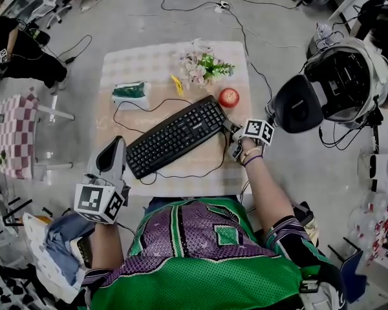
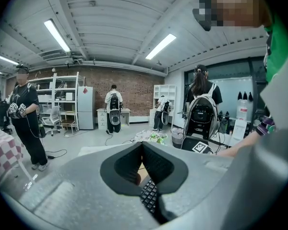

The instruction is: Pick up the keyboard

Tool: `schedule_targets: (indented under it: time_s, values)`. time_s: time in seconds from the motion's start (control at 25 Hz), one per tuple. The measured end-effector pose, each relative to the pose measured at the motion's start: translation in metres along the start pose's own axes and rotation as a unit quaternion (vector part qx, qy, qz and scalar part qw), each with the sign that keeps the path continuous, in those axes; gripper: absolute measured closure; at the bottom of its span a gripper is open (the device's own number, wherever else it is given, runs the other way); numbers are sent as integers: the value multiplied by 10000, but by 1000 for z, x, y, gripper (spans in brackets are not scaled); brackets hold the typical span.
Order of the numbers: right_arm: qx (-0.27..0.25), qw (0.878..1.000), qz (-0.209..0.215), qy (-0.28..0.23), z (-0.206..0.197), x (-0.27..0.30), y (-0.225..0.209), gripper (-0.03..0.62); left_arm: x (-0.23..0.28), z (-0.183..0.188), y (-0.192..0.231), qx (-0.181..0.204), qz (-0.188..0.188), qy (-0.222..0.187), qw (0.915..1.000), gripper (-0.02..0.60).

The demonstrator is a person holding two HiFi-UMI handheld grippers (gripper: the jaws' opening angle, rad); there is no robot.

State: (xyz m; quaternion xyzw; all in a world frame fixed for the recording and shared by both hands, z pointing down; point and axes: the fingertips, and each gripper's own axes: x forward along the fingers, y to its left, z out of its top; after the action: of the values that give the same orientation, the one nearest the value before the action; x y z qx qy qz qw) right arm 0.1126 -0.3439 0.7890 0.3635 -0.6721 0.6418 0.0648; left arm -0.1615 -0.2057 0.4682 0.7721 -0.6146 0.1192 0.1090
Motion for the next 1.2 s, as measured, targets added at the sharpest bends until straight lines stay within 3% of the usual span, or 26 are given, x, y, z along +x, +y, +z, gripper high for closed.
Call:
schedule_targets:
  time_s: [0.48, 1.2]
  values:
    - [-635, 9976, -200, -165, -9, -18, 15, 511, 3, 0, 0, 28, -111, -95, 9999, 563]
    - [-1545, 9855, -313, -629, -8, -63, 83, 511, 4, 9, 9, -87, -382, -455, 9982, 563]
